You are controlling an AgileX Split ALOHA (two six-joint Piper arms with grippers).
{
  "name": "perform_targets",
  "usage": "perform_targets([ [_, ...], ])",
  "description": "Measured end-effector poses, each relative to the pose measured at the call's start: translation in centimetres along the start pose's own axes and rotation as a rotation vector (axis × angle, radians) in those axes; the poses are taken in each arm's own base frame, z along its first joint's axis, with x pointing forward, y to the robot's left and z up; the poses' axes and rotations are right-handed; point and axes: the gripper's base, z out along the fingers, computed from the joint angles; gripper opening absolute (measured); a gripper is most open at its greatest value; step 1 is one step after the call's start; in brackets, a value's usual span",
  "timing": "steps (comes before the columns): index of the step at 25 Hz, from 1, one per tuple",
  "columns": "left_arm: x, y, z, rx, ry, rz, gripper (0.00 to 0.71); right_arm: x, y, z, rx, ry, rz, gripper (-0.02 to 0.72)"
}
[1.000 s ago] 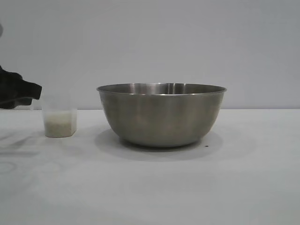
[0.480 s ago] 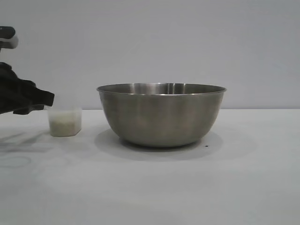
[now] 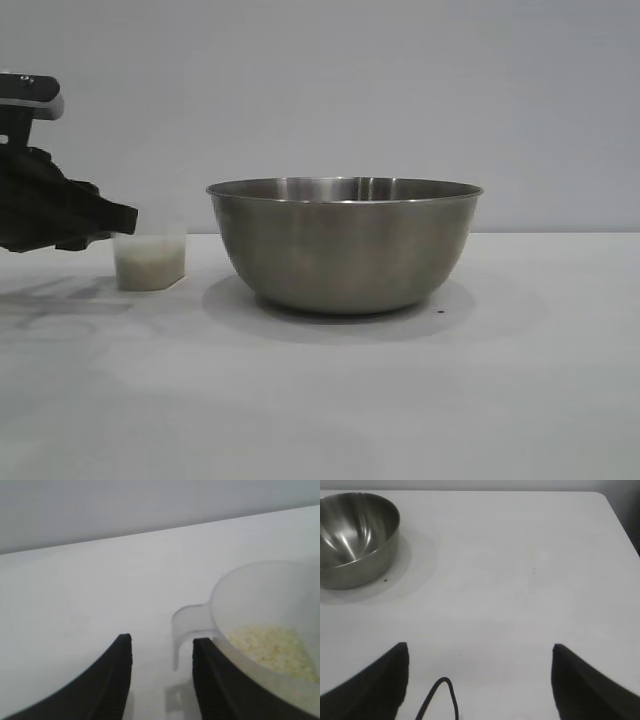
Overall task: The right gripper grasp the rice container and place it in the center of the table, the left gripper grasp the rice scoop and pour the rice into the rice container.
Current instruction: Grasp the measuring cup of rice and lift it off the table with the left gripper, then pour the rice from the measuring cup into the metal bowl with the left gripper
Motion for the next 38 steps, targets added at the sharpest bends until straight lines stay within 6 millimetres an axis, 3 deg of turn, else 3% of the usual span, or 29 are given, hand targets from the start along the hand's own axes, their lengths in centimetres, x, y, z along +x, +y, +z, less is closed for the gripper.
perform_targets([
  [12, -0.6, -0.4, 0.0, 0.051, -0.017, 0.026, 0.000, 0.0, 0.0, 0.0, 0.000, 0.000, 0.000, 0.529],
  [22, -6.5, -0.2, -0.9, 0.047, -0.186, 0.104, 0.000, 0.0, 0.0, 0.0, 0.000, 0.000, 0.000, 0.529],
  [29, -11.6, -1.6, -0.7, 0.173, -0.367, 0.217, 0.000, 0.0, 0.0, 0.0, 0.000, 0.000, 0.000, 0.529],
  [38, -13.1, -3.4, -1.3, 0.348, -0.430, 0.468, 0.000, 0.0, 0.0, 0.0, 0.000, 0.000, 0.000, 0.529],
])
